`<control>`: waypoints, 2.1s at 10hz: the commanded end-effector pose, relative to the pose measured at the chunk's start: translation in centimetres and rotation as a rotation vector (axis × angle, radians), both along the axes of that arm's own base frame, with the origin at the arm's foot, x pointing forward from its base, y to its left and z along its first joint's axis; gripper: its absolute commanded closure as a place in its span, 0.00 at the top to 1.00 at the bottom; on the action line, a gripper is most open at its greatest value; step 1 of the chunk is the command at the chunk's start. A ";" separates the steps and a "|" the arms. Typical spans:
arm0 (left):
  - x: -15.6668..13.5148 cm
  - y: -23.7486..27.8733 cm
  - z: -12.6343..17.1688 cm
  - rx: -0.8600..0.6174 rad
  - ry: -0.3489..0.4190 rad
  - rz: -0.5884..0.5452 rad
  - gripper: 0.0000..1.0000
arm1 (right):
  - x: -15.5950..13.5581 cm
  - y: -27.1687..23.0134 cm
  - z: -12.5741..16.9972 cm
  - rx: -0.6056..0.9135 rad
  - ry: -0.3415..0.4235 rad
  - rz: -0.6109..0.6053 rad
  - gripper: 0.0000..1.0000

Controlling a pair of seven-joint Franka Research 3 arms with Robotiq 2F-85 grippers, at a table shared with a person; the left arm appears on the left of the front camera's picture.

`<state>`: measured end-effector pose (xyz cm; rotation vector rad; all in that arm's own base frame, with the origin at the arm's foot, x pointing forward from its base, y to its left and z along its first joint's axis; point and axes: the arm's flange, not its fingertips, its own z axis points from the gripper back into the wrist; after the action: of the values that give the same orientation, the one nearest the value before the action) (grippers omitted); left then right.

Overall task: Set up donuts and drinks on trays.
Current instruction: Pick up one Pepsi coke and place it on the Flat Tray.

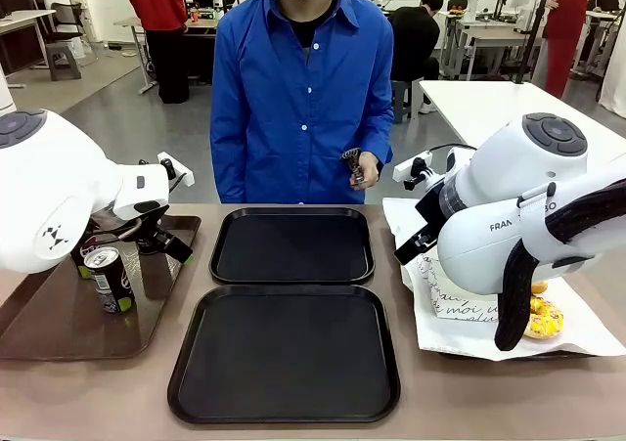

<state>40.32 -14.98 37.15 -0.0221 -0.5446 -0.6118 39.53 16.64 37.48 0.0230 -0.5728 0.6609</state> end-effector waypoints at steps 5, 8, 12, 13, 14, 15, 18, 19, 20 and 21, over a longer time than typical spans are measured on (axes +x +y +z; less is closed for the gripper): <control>-12.6 5.2 5.4 0.119 -0.013 -0.184 1.00 | -14.1 -1.0 2.7 -0.124 -0.022 0.034 1.00; -18.9 7.9 4.2 0.126 0.063 -0.185 1.00 | -24.2 -3.5 2.1 -0.257 0.015 -0.007 1.00; -7.0 2.8 11.9 0.141 0.065 -0.165 1.00 | -12.5 4.5 11.2 -0.272 0.025 0.006 1.00; -7.0 2.8 11.9 0.141 0.065 -0.165 1.00 | -12.5 4.5 11.2 -0.272 0.025 0.006 1.00; -7.9 3.2 12.7 0.143 0.075 -0.164 1.00 | -15.0 4.8 12.2 -0.298 0.032 0.021 1.00; -6.1 6.1 12.9 -0.259 0.154 -0.225 1.00 | -14.7 1.2 12.8 0.078 0.039 -0.064 1.00; -7.2 13.9 13.9 -0.936 0.296 -0.219 1.00 | -15.7 -8.0 10.7 0.739 0.164 -0.238 1.00; -7.2 16.0 13.8 -1.051 0.360 -0.216 1.00 | -15.7 -10.9 9.4 0.814 0.253 -0.271 1.00; -6.6 18.2 13.4 -1.152 0.436 -0.212 1.00 | -15.5 -13.9 7.9 0.898 0.300 -0.310 1.00; -5.8 20.2 12.9 -1.198 0.450 -0.159 1.00 | -15.4 -16.5 6.5 0.971 0.351 -0.334 1.00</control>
<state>32.39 3.80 51.00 -1.1187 -0.4957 -0.5445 30.55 2.41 55.27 0.7644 -0.5037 0.1170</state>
